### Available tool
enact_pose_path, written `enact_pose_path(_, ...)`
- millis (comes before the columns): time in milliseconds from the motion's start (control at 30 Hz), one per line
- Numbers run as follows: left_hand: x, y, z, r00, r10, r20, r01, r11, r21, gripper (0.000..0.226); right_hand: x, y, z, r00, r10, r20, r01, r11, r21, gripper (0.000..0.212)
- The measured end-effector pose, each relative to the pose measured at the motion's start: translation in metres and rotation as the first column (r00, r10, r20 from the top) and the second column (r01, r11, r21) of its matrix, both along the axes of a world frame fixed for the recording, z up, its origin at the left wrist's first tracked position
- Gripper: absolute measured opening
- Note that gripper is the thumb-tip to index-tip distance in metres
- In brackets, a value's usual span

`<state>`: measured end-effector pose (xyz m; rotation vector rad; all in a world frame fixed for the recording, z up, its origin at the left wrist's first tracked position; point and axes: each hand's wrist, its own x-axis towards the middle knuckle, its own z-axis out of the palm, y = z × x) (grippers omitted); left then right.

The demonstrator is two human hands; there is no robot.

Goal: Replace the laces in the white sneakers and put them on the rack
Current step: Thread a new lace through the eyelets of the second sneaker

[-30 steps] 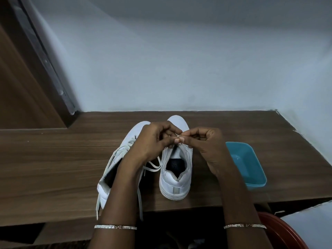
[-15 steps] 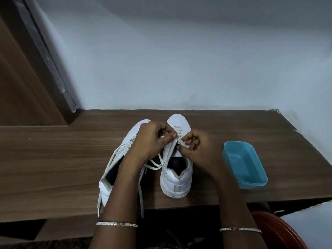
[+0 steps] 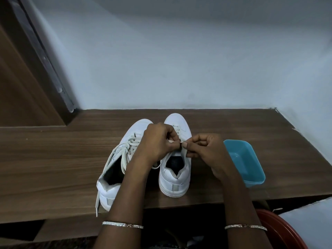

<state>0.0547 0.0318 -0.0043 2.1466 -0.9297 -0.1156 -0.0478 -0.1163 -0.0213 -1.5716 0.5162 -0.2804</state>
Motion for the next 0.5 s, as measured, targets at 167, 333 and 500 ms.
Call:
enact_pose_path(167,-0.0065,-0.0089,-0.003,0.998,0.036,0.048,-0.038,0.998,0.042,0.004,-0.0015,-0.003,-0.003,1.0,0.019,-0.012,-0.019,1.0,0.01,0.013)
enact_pose_path(333,-0.007,-0.0111,-0.0066,0.997,0.072,0.035,-0.073,0.997,0.022,0.005,-0.0021,-0.003,-0.0036,1.0,0.026,-0.014,-0.026,1.0,0.011,0.012)
enact_pose_path(500,-0.0011,-0.0064,-0.0097,0.999,0.031,-0.038,-0.032,0.999,-0.022,0.007,-0.0028,-0.0039,-0.0031,1.0,0.012,-0.01,-0.011,0.996,0.087,0.013)
